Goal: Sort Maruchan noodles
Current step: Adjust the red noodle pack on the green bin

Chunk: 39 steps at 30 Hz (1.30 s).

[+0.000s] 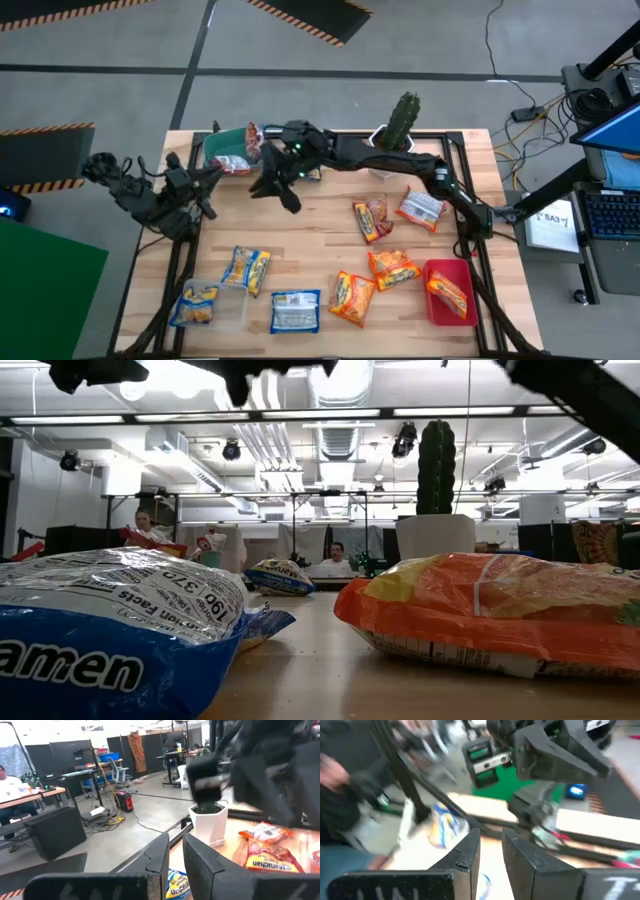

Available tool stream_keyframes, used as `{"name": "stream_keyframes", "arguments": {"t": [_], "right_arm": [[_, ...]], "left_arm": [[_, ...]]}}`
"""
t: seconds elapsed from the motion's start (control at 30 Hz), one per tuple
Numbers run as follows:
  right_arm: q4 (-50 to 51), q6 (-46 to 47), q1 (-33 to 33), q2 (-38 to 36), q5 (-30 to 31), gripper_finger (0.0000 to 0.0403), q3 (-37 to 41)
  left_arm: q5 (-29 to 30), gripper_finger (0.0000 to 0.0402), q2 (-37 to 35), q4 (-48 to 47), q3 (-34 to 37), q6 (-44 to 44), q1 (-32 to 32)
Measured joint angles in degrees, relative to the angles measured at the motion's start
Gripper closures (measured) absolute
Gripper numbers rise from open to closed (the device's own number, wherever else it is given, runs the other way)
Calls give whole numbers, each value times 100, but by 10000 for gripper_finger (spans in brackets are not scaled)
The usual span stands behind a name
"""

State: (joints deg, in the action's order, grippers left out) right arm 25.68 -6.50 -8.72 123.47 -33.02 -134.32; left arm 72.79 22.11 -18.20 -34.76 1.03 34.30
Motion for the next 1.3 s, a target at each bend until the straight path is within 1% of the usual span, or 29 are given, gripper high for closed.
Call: {"name": "stream_keyframes", "arguments": {"t": [0.2,0.3,0.4,0.53,0.7,0.8,0.93,1.07,1.1,1.2,1.3], "right_arm": [[993,-380,102,-504,120,335,167],[1009,-408,91,-839,176,335,506],[819,-387,122,-1233,275,335,1064],[197,-278,236,-1903,858,335,2134],[-861,-145,392,-2908,1032,335,3726],[-1464,-98,452,-3505,1230,335,4677],[-2171,-122,462,-4352,1522,335,5837],[-2790,-277,462,-5125,1526,335,6890],[-2950,-288,462,-5292,1526,335,7129],[-3313,-332,460,-5762,1544,335,7750],[-3414,-464,460,-6153,1781,335,8217]], "left_arm": [[2,365,404,20,-45,-10,0],[10,365,558,55,-182,-10,0],[14,365,700,71,-253,-14,-2],[13,365,853,72,-299,-13,0],[15,365,936,71,-304,-165,0],[17,365,946,66,-304,-538,0],[52,365,967,63,-292,-1284,0],[647,365,1089,56,-269,-2004,0],[766,365,1126,60,-269,-2155,-2],[867,365,1203,55,-298,-2473,-41],[871,365,1232,64,-410,-2636,-169]]}}
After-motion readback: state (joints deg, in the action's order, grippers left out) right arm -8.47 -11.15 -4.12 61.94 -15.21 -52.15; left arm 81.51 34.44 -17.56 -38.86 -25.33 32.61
